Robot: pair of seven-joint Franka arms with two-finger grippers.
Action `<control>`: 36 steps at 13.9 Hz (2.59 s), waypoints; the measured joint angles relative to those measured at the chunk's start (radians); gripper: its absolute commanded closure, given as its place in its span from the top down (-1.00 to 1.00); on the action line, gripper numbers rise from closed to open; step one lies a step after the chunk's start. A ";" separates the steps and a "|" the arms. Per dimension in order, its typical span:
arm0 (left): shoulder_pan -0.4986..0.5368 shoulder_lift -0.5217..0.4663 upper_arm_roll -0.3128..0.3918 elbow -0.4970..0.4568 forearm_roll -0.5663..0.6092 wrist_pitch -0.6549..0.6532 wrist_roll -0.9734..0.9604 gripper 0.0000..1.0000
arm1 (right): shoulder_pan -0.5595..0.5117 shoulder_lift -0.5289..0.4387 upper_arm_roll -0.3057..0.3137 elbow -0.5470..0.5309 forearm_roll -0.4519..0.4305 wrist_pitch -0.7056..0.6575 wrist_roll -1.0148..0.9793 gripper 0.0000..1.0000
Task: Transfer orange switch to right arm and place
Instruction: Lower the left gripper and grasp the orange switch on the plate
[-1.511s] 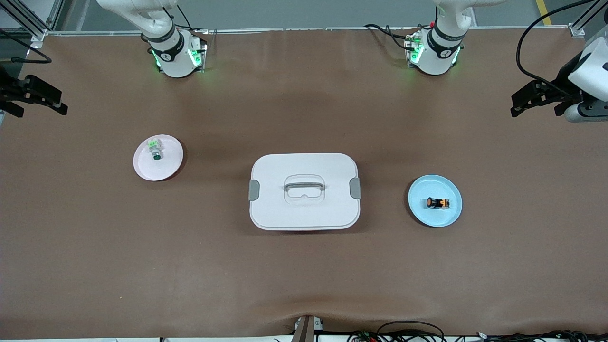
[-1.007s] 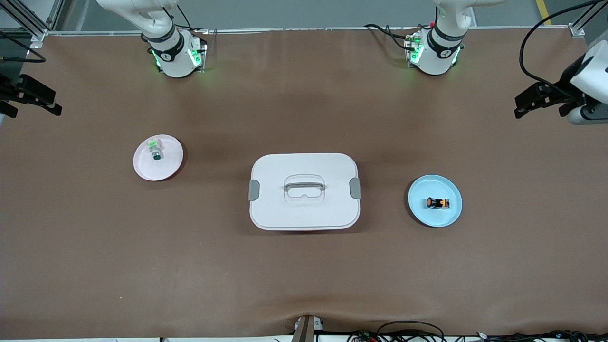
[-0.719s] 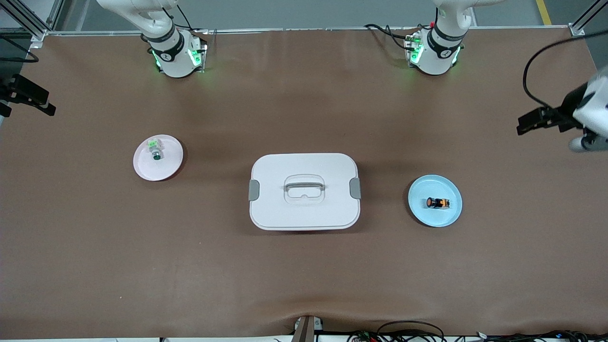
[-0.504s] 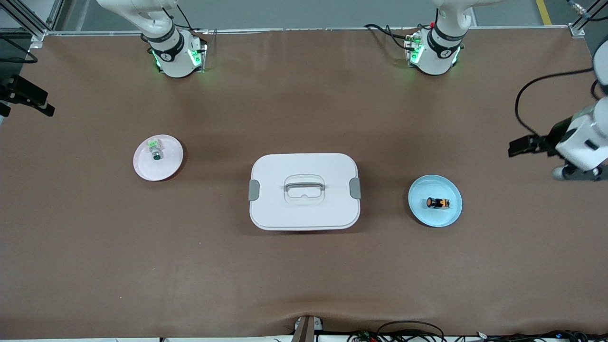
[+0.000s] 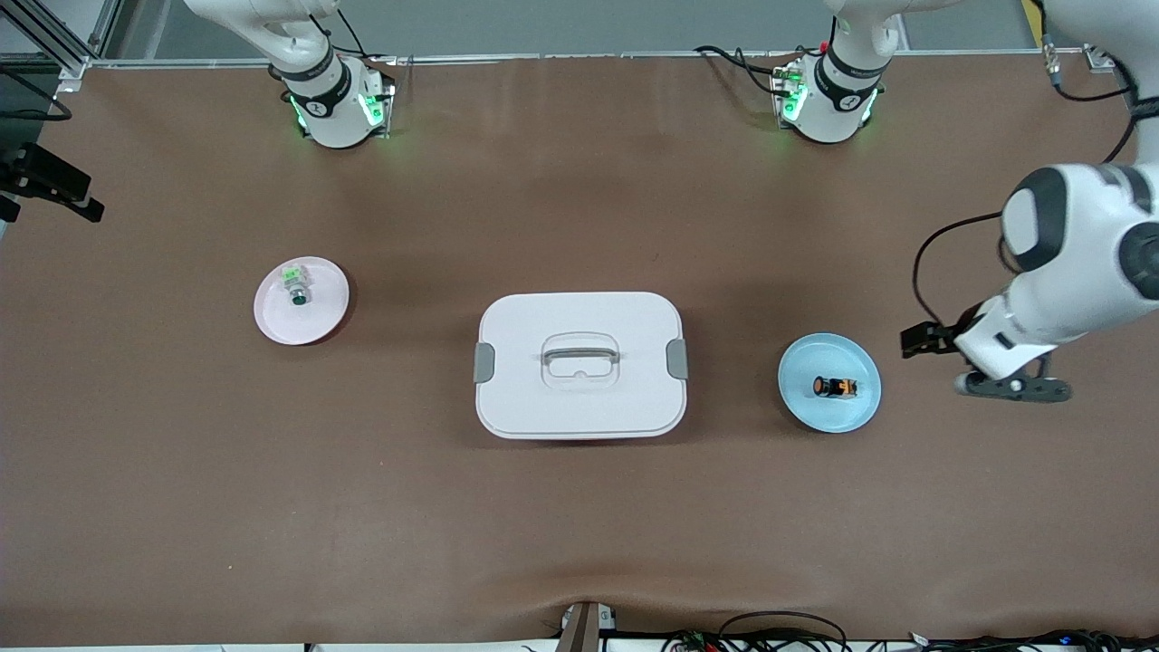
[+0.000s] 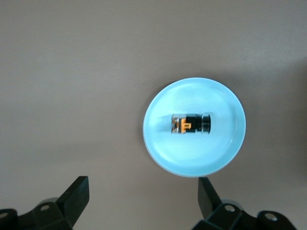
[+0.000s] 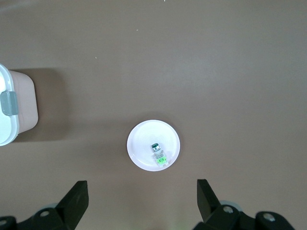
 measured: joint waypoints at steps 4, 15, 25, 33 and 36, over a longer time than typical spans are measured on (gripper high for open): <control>-0.030 0.085 -0.004 -0.015 0.000 0.060 -0.007 1.00 | 0.000 0.000 0.000 0.016 0.000 0.001 0.001 1.00; -0.050 0.198 -0.006 -0.105 0.000 0.364 -0.008 1.00 | 0.000 0.000 0.003 0.018 0.000 0.001 0.002 1.00; -0.065 0.224 -0.007 -0.106 0.000 0.394 -0.008 1.00 | 0.000 0.000 0.003 0.018 0.000 -0.001 0.003 1.00; -0.069 0.256 -0.007 -0.106 0.000 0.412 -0.008 1.00 | 0.000 0.000 0.004 0.018 0.000 -0.002 0.003 1.00; -0.073 0.263 -0.008 -0.106 0.000 0.412 -0.011 0.71 | 0.000 0.000 0.005 0.018 0.000 -0.002 0.003 1.00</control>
